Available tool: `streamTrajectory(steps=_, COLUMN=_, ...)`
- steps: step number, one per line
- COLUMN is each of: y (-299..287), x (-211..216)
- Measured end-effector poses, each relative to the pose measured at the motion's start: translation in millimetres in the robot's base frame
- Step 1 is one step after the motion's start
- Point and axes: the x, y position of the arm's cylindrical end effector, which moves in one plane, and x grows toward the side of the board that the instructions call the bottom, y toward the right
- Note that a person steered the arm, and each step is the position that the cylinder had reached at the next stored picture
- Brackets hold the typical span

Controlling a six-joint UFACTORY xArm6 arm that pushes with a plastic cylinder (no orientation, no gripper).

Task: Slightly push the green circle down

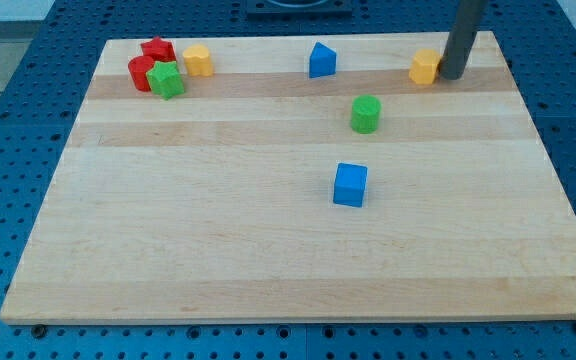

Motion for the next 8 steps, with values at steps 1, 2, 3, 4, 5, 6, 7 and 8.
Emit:
streamTrajectory(steps=1, y=-3.6, x=-1.9)
streamTrajectory(steps=2, y=-6.3, x=-0.2)
streamTrajectory(steps=3, y=3.3, x=37.1)
streamTrajectory(steps=4, y=-54.7, x=49.2)
streamTrajectory(steps=5, y=-140.1, x=49.2)
streamTrajectory(steps=6, y=-152.0, x=41.2)
streamTrajectory(steps=7, y=-227.6, x=43.2)
streamTrajectory(steps=8, y=-297.9, x=43.8)
